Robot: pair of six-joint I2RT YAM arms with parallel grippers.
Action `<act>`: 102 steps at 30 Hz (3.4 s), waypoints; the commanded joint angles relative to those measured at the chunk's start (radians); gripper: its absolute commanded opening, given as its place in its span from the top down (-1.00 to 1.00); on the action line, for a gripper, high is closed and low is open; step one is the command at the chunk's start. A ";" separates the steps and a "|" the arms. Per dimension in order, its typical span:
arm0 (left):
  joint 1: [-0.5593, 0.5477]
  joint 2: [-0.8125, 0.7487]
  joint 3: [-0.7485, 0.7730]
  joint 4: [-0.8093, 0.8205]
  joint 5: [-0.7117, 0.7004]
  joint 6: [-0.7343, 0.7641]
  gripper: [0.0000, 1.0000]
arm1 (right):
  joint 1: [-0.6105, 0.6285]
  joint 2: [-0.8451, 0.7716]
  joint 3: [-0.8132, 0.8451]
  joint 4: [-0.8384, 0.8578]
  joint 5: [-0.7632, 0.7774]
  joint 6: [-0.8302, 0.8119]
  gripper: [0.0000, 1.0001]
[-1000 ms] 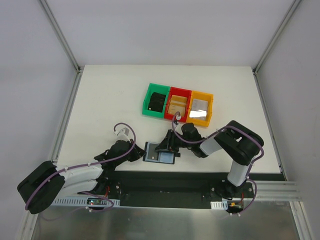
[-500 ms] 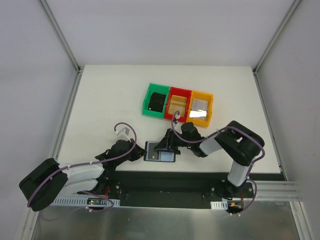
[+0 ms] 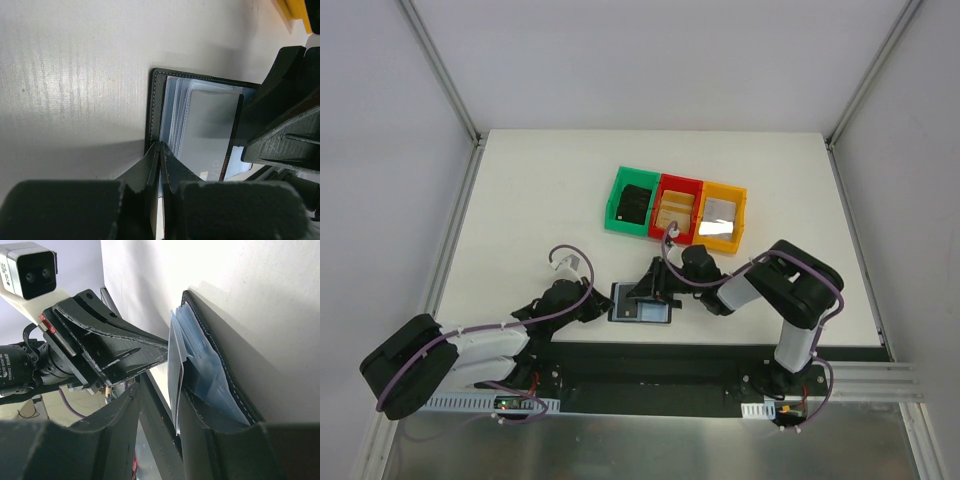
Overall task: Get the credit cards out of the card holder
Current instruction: Remove the credit card from the card holder.
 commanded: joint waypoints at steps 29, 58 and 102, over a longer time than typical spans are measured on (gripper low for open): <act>0.000 -0.030 -0.038 -0.180 -0.048 -0.047 1.00 | -0.021 -0.016 -0.040 0.069 -0.046 0.001 0.47; 0.001 -0.046 -0.047 -0.198 -0.067 -0.058 1.00 | -0.049 -0.056 -0.065 0.068 -0.054 -0.005 0.82; 0.003 -0.279 -0.036 -0.281 -0.097 0.023 0.21 | -0.114 -0.205 -0.112 -0.133 -0.081 -0.126 0.99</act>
